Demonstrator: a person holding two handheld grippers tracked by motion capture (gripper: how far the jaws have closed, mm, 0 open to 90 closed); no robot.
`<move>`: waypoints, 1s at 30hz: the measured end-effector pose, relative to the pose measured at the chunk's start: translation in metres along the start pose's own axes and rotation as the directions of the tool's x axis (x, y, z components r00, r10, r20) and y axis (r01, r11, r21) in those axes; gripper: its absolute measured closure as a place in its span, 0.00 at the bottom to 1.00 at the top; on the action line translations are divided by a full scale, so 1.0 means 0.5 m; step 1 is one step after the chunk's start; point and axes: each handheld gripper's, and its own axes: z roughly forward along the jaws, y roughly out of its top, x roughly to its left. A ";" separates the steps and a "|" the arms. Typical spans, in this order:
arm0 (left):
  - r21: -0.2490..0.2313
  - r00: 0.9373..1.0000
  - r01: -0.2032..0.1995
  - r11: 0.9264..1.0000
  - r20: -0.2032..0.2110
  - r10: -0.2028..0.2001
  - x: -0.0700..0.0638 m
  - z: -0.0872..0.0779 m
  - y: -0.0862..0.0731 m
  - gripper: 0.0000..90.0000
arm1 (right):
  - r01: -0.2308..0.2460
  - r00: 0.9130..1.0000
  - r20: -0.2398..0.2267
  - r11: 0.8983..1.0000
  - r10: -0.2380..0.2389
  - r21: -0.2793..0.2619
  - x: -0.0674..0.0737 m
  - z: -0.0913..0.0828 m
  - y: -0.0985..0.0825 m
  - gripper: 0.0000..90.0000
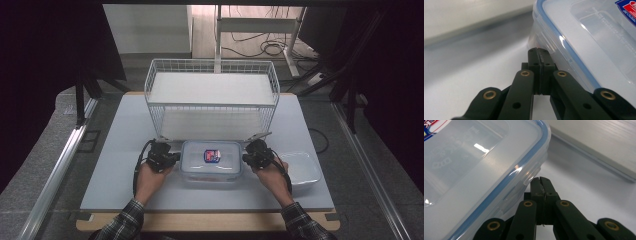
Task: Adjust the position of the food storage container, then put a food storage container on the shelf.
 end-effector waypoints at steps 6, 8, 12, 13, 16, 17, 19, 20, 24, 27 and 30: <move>0.014 1.000 -0.016 1.000 -0.015 0.016 -0.016 -0.020 -0.021 1.00 | 0.037 0.999 0.011 0.999 -0.037 0.005 0.026 -0.011 -0.014 1.00; 0.019 0.999 -0.033 0.999 0.000 0.033 -0.016 -0.026 -0.023 1.00 | 0.057 0.998 0.027 0.998 -0.058 0.014 0.031 -0.014 -0.016 1.00; -0.008 0.997 -0.064 0.998 -0.031 0.064 -0.015 -0.053 -0.024 0.92 | 0.074 0.997 0.028 0.997 -0.074 -0.002 0.030 -0.030 -0.019 0.99; -0.018 0.997 -0.067 0.998 -0.039 0.067 -0.013 -0.065 -0.025 0.92 | 0.081 0.996 0.045 0.997 -0.081 -0.005 0.028 -0.038 -0.022 0.98; -0.055 0.999 -0.051 0.997 -0.003 0.051 -0.004 -0.100 -0.036 0.79 | 0.050 0.999 -0.011 0.997 -0.050 -0.065 0.013 -0.068 -0.038 0.87; -0.055 0.999 -0.051 0.997 -0.003 0.051 -0.004 -0.100 -0.036 0.74 | 0.042 0.999 -0.024 0.996 -0.044 -0.079 0.011 -0.075 -0.042 0.84; -0.062 0.998 -0.066 0.996 0.010 0.066 -0.002 -0.111 -0.047 0.62 | 0.026 0.999 -0.040 0.994 -0.031 -0.107 0.010 -0.088 -0.048 0.73; -0.066 0.998 -0.063 0.996 0.021 0.064 -0.002 -0.114 -0.051 0.56 | 0.021 0.998 -0.050 0.993 -0.027 -0.120 0.009 -0.095 -0.051 0.67; -0.077 0.997 -0.068 0.995 0.027 0.070 0.000 -0.119 -0.055 0.37 | -0.004 0.996 -0.083 0.986 -0.010 -0.166 0.005 -0.117 -0.061 0.48; -0.084 0.997 -0.064 0.994 0.039 0.067 0.003 -0.119 -0.053 0.24 | -0.002 0.995 -0.101 0.984 -0.016 -0.178 0.006 -0.119 -0.062 0.37; -0.092 0.995 -0.094 0.991 0.025 0.096 -0.002 -0.117 -0.052 0.14 | 0.009 0.993 -0.114 0.982 -0.031 -0.188 0.005 -0.114 -0.062 0.27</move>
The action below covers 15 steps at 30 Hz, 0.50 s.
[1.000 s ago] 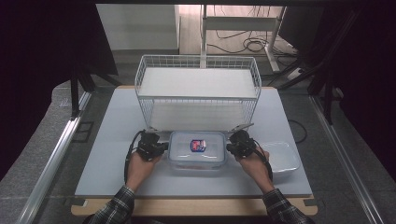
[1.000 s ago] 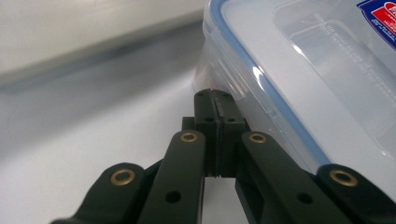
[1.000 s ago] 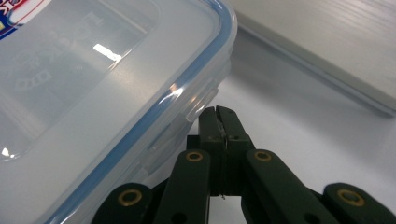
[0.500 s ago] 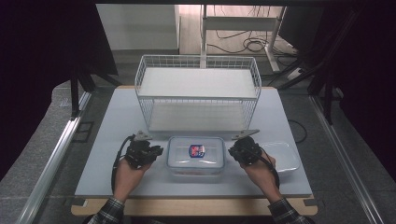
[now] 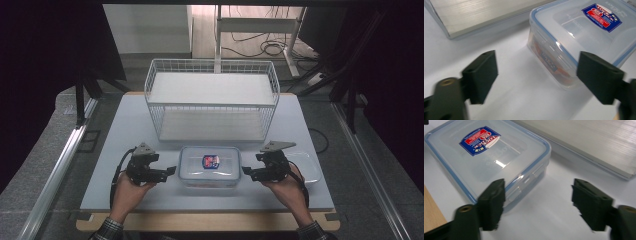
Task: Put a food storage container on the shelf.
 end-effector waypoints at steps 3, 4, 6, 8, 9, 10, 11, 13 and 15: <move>-0.013 1.000 -0.004 1.000 0.011 0.004 -0.001 0.004 0.000 0.10 | -0.010 1.000 -0.017 1.000 0.010 -0.016 -0.003 0.004 0.000 0.19; -0.020 1.000 -0.005 1.000 0.019 0.006 -0.001 0.005 0.000 0.10 | -0.012 1.000 -0.022 1.000 0.012 -0.018 -0.004 0.005 0.000 0.17; -0.044 0.999 -0.023 0.999 0.025 0.024 -0.002 0.006 0.000 0.11 | -0.018 0.999 -0.038 0.999 0.017 -0.027 -0.003 0.006 0.001 0.13; -0.054 0.999 -0.035 0.998 0.030 0.036 -0.003 0.007 0.000 0.10 | -0.018 0.999 -0.047 0.999 0.017 -0.031 -0.003 0.006 0.001 0.11; -0.066 0.999 -0.044 0.997 0.029 0.046 -0.004 0.007 0.001 0.10 | -0.019 0.998 -0.055 0.999 0.017 -0.037 -0.002 0.006 0.002 0.10; -0.075 0.998 -0.048 0.996 0.040 0.051 -0.005 0.007 0.003 0.10 | -0.015 0.998 -0.061 0.999 0.013 -0.044 -0.001 0.008 0.004 0.08; -0.074 0.997 -0.052 0.996 0.047 0.056 -0.006 0.008 0.004 0.10 | -0.012 0.998 -0.065 0.999 0.009 -0.046 0.000 0.009 0.004 0.08; -0.066 0.997 -0.058 0.996 0.043 0.061 -0.008 0.010 0.007 0.10 | -0.016 0.998 -0.069 0.999 0.012 -0.046 0.001 0.010 0.005 0.07; -0.055 0.997 -0.064 0.996 0.045 0.067 -0.009 0.014 0.011 0.10 | -0.010 0.998 -0.068 0.999 0.007 -0.052 0.002 0.011 0.006 0.06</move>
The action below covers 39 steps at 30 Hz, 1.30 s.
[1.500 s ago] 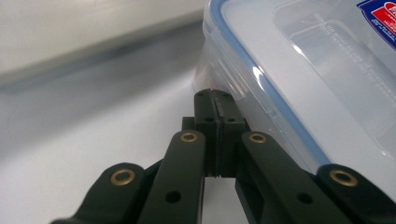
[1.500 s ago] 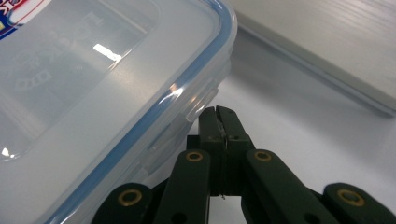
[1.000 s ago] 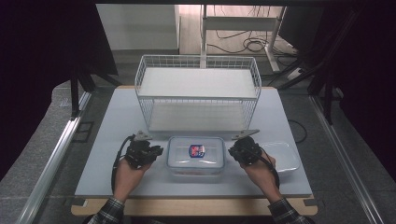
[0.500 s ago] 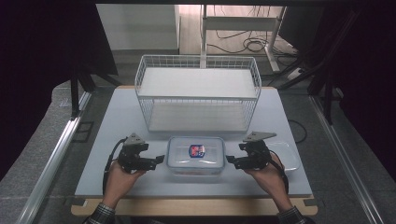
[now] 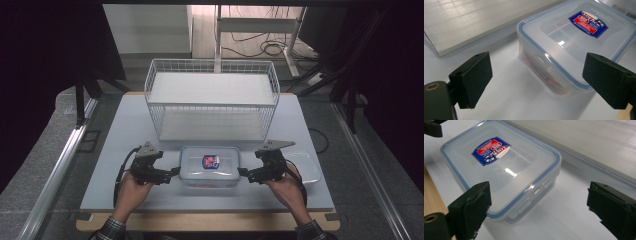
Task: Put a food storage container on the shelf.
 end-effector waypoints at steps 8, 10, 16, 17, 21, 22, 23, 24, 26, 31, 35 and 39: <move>0.100 0.998 0.044 0.994 0.043 -0.048 -0.008 0.028 0.014 0.08 | -0.026 1.000 -0.007 1.000 0.026 -0.012 -0.003 0.004 0.002 0.05; 0.104 0.998 0.042 0.994 0.045 -0.047 -0.009 0.030 0.016 0.07 | -0.027 1.000 -0.010 1.000 0.027 -0.010 -0.002 0.007 0.003 0.05; 0.091 0.994 0.046 0.995 0.091 -0.054 -0.007 0.034 0.028 0.07 | -0.081 0.995 -0.065 0.996 0.082 0.025 -0.002 0.038 0.014 0.03; 0.091 0.994 0.046 0.995 0.091 -0.054 -0.007 0.034 0.028 0.07 | -0.081 0.995 -0.065 0.996 0.082 0.025 -0.002 0.038 0.014 0.03; 0.094 0.990 0.065 0.993 0.116 -0.076 -0.001 0.053 0.033 0.08 | -0.086 0.993 -0.074 0.994 0.091 0.061 -0.005 0.061 0.016 0.05; 0.099 0.989 0.069 0.993 0.126 -0.081 0.002 0.063 0.035 0.08 | -0.091 0.992 -0.081 0.994 0.096 0.064 -0.005 0.064 0.015 0.05; 0.099 0.989 0.069 0.993 0.126 -0.081 0.002 0.063 0.035 0.08 | -0.091 0.992 -0.081 0.994 0.096 0.064 -0.005 0.064 0.015 0.05; 0.113 0.987 0.076 0.991 0.131 -0.090 0.003 0.075 0.036 0.08 | -0.099 0.990 -0.089 0.992 0.105 0.073 -0.006 0.072 0.014 0.05; 0.120 0.981 0.092 0.989 0.162 -0.111 0.007 0.085 0.036 0.07 | -0.101 0.990 -0.095 0.991 0.109 0.083 -0.008 0.081 0.012 0.04; 0.146 0.958 0.133 0.980 0.234 -0.165 0.013 0.104 0.033 0.03 | -0.158 0.968 -0.177 0.981 0.176 0.113 -0.017 0.098 0.009 0.04; 0.188 0.937 0.164 0.969 0.276 -0.212 0.013 0.115 0.026 0.00 | -0.185 0.953 -0.214 0.972 0.213 0.142 -0.015 0.111 0.007 0.02; 0.204 0.935 0.174 0.963 0.274 -0.227 0.011 0.112 0.026 0.01 | -0.197 0.948 -0.218 0.966 0.231 0.165 -0.012 0.108 0.005 0.04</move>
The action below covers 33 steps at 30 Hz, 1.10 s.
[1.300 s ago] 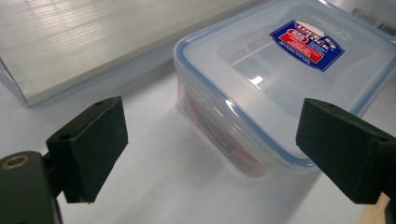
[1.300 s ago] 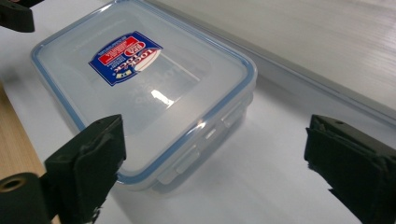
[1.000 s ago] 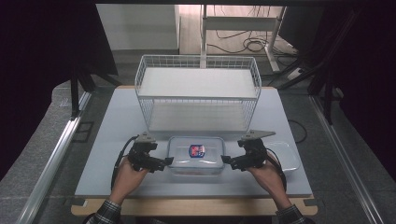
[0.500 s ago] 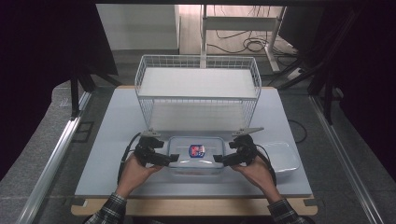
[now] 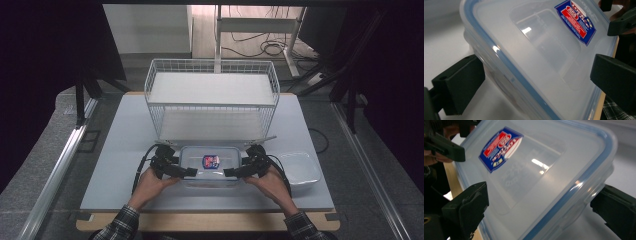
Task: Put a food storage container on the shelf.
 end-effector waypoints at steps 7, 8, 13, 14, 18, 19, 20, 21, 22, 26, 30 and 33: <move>-0.015 0.999 0.033 0.999 0.025 -0.033 0.000 -0.024 -0.017 0.18 | -0.037 0.999 -0.025 0.999 0.037 0.011 -0.003 -0.016 -0.007 0.15; -0.015 0.999 0.033 0.999 0.035 -0.032 0.001 -0.028 -0.020 0.18 | -0.039 0.999 -0.031 0.999 0.039 0.015 -0.002 -0.020 -0.009 0.17; -0.040 0.999 0.032 0.999 0.038 -0.030 -0.012 -0.046 -0.043 0.28 | -0.030 0.999 -0.041 0.999 0.031 0.027 0.007 -0.039 -0.022 0.28; -0.040 0.999 0.032 0.999 0.038 -0.030 -0.012 -0.046 -0.043 0.32 | -0.030 0.999 -0.041 0.999 0.031 0.027 0.007 -0.039 -0.022 0.28; -0.097 0.992 0.090 0.991 0.094 -0.081 -0.002 -0.064 -0.059 0.45 | -0.047 0.997 -0.059 0.999 0.046 -0.017 0.007 -0.063 -0.030 0.44; -0.095 0.993 0.089 0.991 0.091 -0.081 -0.002 -0.065 -0.058 0.45 | -0.050 0.997 -0.059 0.999 0.049 -0.019 0.007 -0.064 -0.030 0.45; -0.099 0.992 0.099 0.990 0.092 -0.090 -0.003 -0.065 -0.058 0.46 | -0.056 0.997 -0.056 0.998 0.055 -0.023 0.008 -0.065 -0.030 0.46; -0.107 0.990 0.109 0.988 0.096 -0.099 -0.002 -0.065 -0.058 0.47 | -0.064 0.997 -0.056 0.998 0.062 -0.028 0.008 -0.067 -0.031 0.47; -0.117 0.990 0.115 0.986 0.099 -0.104 -0.002 -0.067 -0.059 0.49 | -0.072 0.996 -0.056 0.997 0.070 -0.036 0.008 -0.069 -0.031 0.49; -0.137 0.986 0.137 0.981 0.110 -0.122 0.000 -0.068 -0.060 0.53 | -0.109 0.993 -0.056 0.992 0.106 -0.061 0.007 -0.076 -0.032 0.53; -0.151 0.982 0.161 0.975 0.127 -0.143 0.002 -0.070 -0.061 0.54 | -0.118 0.992 -0.045 0.991 0.115 -0.068 0.011 -0.077 -0.033 0.54; -0.156 0.984 0.151 0.976 0.119 -0.133 0.003 -0.073 -0.060 0.58 | -0.098 0.995 -0.031 0.991 0.096 -0.090 0.016 -0.081 -0.032 0.56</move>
